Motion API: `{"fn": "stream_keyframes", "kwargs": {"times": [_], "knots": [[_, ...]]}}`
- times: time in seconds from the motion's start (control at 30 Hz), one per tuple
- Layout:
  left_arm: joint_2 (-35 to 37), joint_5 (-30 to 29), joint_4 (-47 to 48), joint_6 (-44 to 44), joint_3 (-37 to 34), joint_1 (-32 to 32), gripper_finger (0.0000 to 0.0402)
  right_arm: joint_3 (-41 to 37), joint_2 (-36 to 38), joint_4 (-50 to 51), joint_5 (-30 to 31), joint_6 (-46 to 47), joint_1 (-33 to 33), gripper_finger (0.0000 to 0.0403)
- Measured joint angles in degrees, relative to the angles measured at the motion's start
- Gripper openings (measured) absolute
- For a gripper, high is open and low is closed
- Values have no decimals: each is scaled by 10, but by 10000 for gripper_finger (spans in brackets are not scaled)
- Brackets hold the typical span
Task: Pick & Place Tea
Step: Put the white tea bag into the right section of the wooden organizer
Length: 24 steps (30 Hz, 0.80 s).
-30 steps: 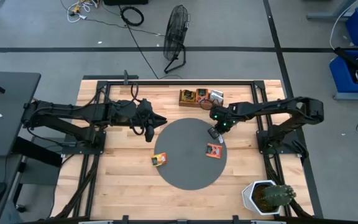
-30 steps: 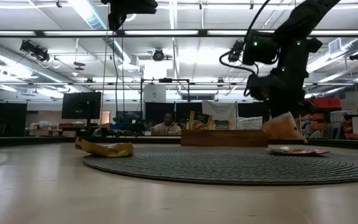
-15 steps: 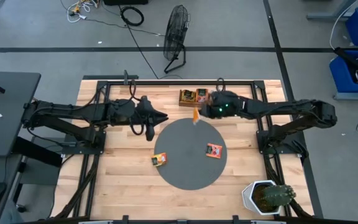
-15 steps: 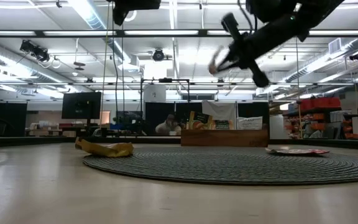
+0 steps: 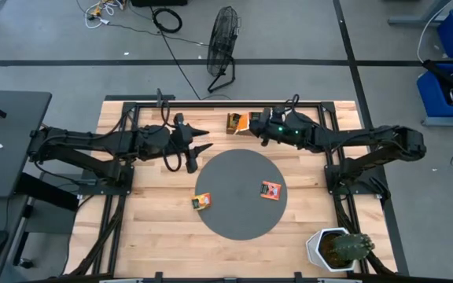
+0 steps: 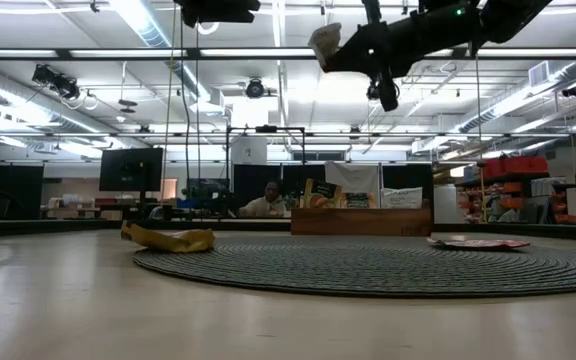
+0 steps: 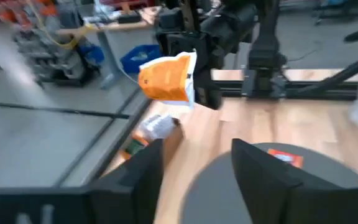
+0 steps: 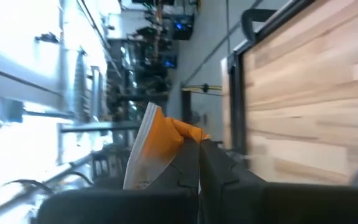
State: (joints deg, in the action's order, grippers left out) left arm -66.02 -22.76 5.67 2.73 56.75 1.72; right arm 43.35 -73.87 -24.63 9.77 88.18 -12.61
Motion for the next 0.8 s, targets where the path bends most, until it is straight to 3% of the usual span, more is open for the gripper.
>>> {"fn": "stream_keyframes", "kwargs": {"times": [0.17, 0.3, 0.63, 0.8], "knots": [[-13, -38, -44, 77, 0, 0, 249, 0, 0, -29, 43, 30, 17, 0], [-40, -40, -113, 138, 0, 0, 268, 0, -16, -71, 69, 44, 29, 0], [-105, -107, -210, 196, 0, -1, 259, 1, -30, -112, 93, 46, 39, 0], [-134, -107, -277, 211, 0, -6, 255, 10, -30, -103, 93, 43, 39, 0]]}}
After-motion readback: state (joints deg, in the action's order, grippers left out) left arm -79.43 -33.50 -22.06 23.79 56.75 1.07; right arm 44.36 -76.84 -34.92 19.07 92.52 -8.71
